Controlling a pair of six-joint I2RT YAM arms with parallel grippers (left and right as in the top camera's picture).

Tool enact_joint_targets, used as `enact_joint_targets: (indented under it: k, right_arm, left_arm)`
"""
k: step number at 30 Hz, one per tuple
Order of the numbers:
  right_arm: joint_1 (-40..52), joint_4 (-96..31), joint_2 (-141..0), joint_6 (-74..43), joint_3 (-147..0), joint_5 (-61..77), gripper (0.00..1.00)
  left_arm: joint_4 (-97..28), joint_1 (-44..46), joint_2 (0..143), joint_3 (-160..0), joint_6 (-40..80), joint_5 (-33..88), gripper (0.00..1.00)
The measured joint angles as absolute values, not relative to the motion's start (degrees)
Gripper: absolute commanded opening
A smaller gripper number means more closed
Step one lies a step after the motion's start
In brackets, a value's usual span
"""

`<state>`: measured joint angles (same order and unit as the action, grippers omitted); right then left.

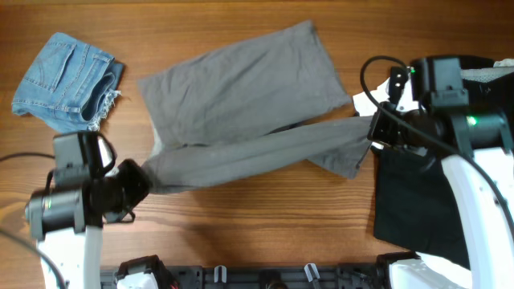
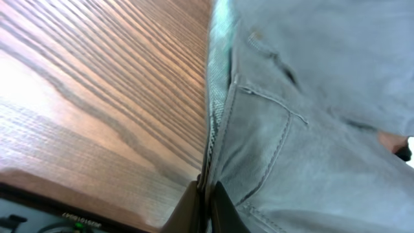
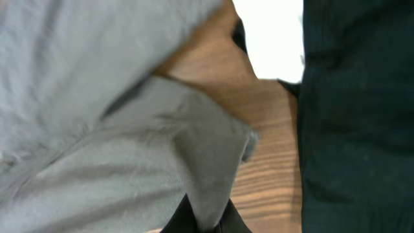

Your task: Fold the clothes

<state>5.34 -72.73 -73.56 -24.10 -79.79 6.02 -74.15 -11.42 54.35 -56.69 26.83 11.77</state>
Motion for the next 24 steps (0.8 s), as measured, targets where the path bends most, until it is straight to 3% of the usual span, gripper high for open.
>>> enact_joint_targets:
  k: [9, 16, 24]
  right_arm:
    - [6.3, -56.4, -69.4, -21.7, -83.0, 9.1, 0.04]
    - [6.5, -45.0, -80.4, -20.2, -83.0, 12.4, 0.04]
    - [6.6, -25.0, -96.4, -18.5, -83.0, 16.9, 0.04]
  left_arm:
    - [-77.0, -11.4, 48.5, -58.3, 26.9, 11.4, 0.04]
    - [-74.9, -11.4, 53.6, -58.3, 26.9, 11.4, 0.04]
    - [-63.2, -9.5, 64.8, -58.4, 27.1, 9.6, 0.04]
